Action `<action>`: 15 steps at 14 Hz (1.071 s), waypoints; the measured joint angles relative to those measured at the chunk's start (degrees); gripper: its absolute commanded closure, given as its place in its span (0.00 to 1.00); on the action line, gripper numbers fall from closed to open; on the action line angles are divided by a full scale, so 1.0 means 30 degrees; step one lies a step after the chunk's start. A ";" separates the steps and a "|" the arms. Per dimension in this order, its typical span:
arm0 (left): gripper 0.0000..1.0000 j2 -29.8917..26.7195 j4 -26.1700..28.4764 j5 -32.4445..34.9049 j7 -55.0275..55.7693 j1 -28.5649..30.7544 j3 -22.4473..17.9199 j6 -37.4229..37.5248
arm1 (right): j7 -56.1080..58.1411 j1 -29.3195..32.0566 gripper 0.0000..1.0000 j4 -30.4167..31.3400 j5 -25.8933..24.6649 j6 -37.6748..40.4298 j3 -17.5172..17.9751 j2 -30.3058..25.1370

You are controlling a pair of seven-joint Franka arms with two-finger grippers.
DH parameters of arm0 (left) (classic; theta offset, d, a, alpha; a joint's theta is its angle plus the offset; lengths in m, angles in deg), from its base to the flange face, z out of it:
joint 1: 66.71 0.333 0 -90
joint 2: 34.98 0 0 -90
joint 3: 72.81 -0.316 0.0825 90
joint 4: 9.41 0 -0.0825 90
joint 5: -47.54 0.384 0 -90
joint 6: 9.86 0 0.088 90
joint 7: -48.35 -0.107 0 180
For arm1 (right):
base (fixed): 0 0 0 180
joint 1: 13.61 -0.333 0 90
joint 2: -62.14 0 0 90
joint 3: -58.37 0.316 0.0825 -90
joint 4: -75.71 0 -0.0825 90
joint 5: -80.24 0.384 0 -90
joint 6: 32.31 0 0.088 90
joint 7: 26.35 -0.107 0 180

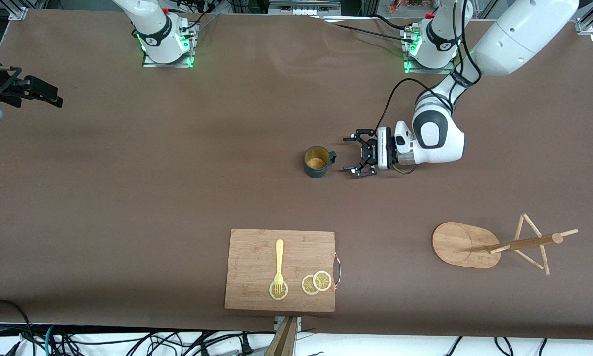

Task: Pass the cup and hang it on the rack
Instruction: 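Close the left gripper on the mug handle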

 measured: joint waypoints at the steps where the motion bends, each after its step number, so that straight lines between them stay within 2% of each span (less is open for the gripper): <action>1: 0.00 0.0593 -0.0311 -0.0370 -0.1090 0.0003 0.0036 0.0029 | -0.0001 0.0000 0.00 0.0000 0.0001 0.0045 -0.0002 0.0000; 5: 0.00 0.2201 -0.1268 -0.0600 -0.3294 -0.0018 0.0256 0.0050 | -0.0003 -0.0001 0.00 0.0000 0.0007 0.0122 -0.0010 0.0000; 10: 0.02 0.2793 -0.1508 -0.0600 -0.4384 -0.0070 0.0300 0.0067 | -0.0010 -0.0001 0.00 0.0000 0.0008 0.0122 -0.0048 0.0000; 11: 0.11 0.2845 -0.1510 -0.0600 -0.4491 -0.0116 0.0308 0.0075 | -0.0011 -0.0001 0.00 0.0000 0.0014 0.0123 -0.0060 0.0000; 15: 0.16 0.2898 -0.1530 -0.0600 -0.4942 -0.0358 0.0327 0.0076 | -0.0017 -0.0001 0.00 0.0000 0.0086 0.0124 -0.0218 0.0000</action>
